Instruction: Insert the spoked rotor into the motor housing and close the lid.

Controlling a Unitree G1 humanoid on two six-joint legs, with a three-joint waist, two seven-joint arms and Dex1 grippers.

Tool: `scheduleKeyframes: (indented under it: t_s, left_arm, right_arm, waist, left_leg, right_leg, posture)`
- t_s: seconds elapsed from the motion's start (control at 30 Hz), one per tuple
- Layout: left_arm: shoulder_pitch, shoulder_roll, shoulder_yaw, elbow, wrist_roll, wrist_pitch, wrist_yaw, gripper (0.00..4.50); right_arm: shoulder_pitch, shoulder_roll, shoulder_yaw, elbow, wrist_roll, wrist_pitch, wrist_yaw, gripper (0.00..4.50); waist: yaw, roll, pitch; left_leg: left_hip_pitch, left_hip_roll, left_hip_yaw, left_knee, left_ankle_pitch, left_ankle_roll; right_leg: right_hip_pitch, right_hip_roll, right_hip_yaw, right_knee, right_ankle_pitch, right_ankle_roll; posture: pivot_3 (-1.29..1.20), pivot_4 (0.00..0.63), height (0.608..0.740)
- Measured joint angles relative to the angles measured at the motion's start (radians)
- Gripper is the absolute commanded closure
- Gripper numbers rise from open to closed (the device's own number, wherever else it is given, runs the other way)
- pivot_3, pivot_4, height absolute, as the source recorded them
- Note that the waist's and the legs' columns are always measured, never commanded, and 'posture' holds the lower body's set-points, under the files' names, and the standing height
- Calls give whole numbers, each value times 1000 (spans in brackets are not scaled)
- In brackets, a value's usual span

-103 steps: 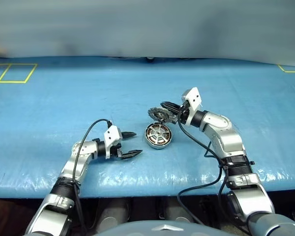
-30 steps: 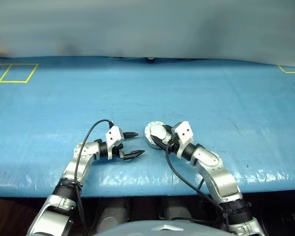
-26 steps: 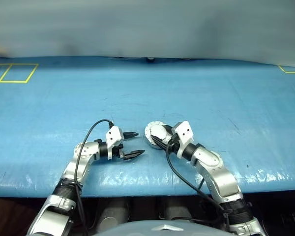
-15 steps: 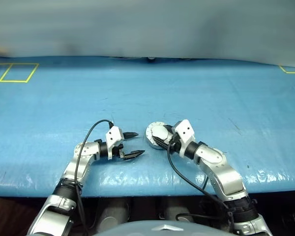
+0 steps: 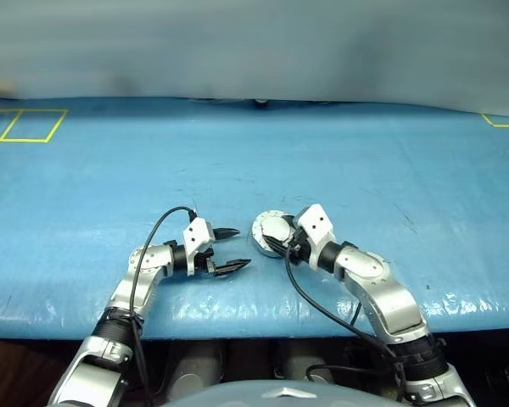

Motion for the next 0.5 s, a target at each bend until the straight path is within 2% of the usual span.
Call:
scheduleKeyframes:
  t_s: [0.5]
  left_arm:
    - [0, 0, 0, 0, 0, 0, 2, 564]
  right_arm:
    - [-17, 35, 6, -17, -3, 97, -48, 1485]
  waist:
    - [-1, -1, -1]
  left_leg:
    - [7, 0, 0, 0, 0, 0]
  right_leg:
    - [3, 0, 0, 0, -4, -5]
  posture:
    - [0, 150, 740]
